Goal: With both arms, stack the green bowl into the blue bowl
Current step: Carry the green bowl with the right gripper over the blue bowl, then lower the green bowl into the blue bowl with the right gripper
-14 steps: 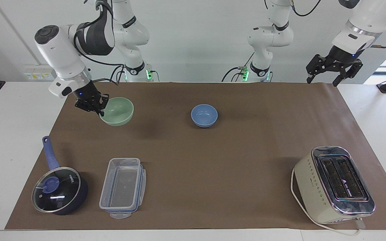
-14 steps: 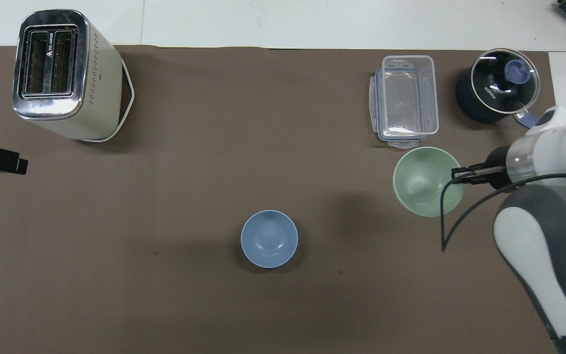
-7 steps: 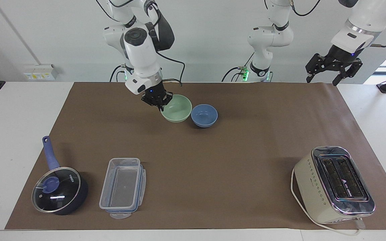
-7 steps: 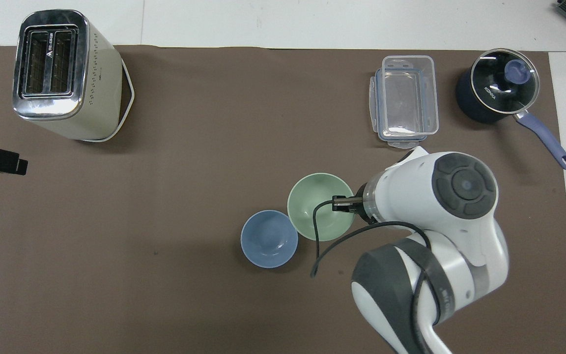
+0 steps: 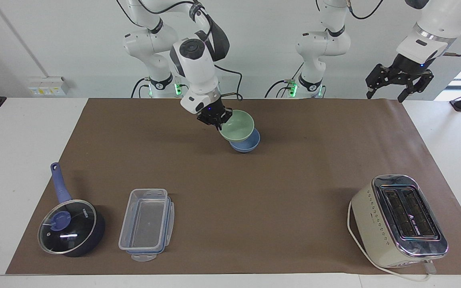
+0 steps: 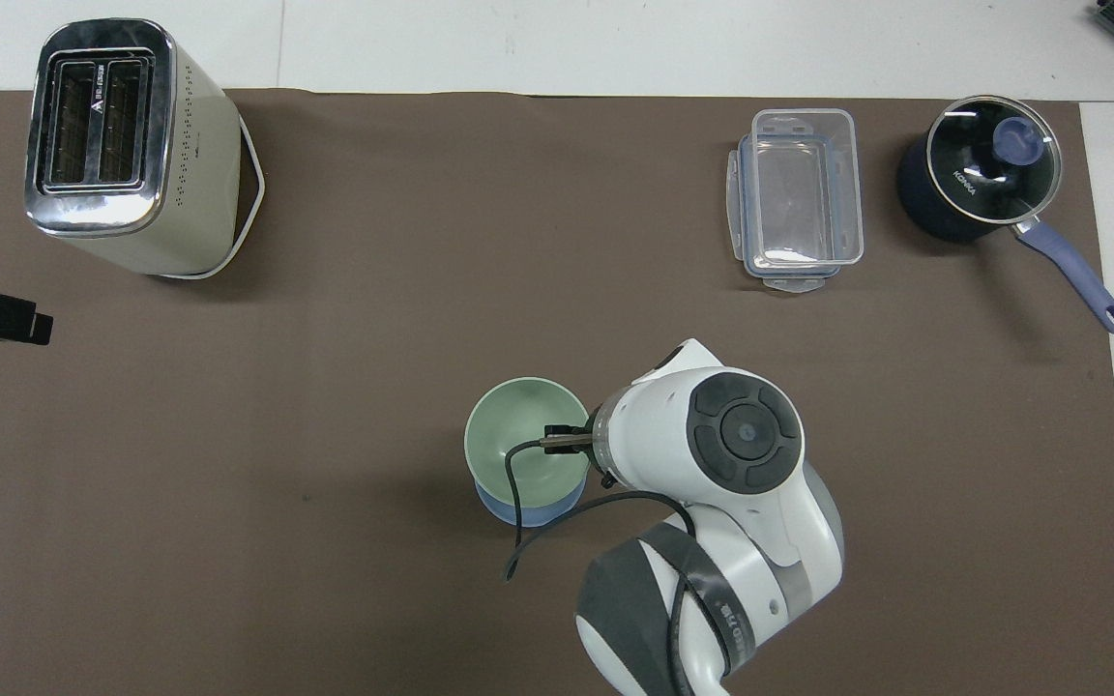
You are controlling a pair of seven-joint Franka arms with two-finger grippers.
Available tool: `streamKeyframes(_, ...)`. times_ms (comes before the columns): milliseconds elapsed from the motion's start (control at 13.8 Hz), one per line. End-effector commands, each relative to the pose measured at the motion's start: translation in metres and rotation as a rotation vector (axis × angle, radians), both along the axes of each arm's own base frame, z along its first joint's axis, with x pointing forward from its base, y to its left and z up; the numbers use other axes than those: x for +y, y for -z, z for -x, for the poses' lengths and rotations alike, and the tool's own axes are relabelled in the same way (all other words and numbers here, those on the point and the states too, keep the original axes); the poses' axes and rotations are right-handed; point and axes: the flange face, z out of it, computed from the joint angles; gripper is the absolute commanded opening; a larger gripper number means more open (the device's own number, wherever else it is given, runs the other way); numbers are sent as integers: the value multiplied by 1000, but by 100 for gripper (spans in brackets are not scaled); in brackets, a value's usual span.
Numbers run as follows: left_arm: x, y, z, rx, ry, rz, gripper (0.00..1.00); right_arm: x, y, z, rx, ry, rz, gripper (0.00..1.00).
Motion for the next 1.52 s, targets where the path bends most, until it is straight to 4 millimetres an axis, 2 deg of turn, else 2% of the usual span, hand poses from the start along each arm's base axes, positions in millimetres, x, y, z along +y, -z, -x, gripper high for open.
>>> streamKeyframes(0,3,-6,1,7,6,-22,100,0,14,10,0,12,-14,0)
streamKeyframes(290,4,-6,1,7,5,-22,100,-2,38,22,-5,5,-6,0)
streamKeyframes(653,3,-5,1,9,6,-22,100,-3,44,26,4,0,2,0)
streamKeyframes(798,3,-6,1,7,6,-22,100,3,50,27,-2,-2,-3,0)
streamKeyframes(1452,3,-6,1,7,6,-22,100,6,65,21,-31,-6,-8,0)
